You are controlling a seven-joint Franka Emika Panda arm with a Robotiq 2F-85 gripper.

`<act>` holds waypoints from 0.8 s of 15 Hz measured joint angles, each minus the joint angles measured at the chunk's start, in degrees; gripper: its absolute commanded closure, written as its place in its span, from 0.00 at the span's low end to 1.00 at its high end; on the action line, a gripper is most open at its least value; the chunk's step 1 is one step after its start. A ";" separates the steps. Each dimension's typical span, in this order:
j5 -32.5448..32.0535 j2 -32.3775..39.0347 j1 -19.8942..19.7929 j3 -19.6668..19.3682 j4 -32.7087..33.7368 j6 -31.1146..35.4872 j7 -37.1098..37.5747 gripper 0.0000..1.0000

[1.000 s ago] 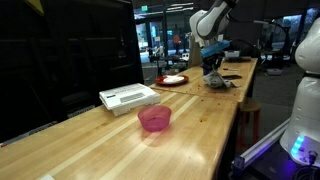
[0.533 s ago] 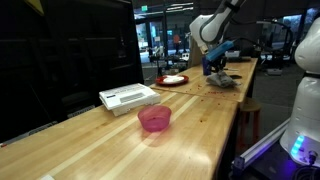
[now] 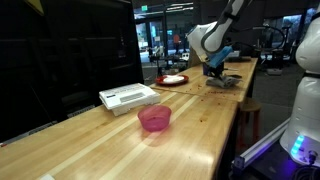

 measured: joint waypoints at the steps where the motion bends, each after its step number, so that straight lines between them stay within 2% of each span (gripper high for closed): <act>1: 0.39 0.43 0.49 0.02 -0.10 0.06 0.01 0.98; 7: 6.30 1.28 3.76 0.78 -1.70 -0.14 -1.17 0.98; 12: 6.77 1.37 4.97 1.27 -2.37 -0.84 -4.19 0.98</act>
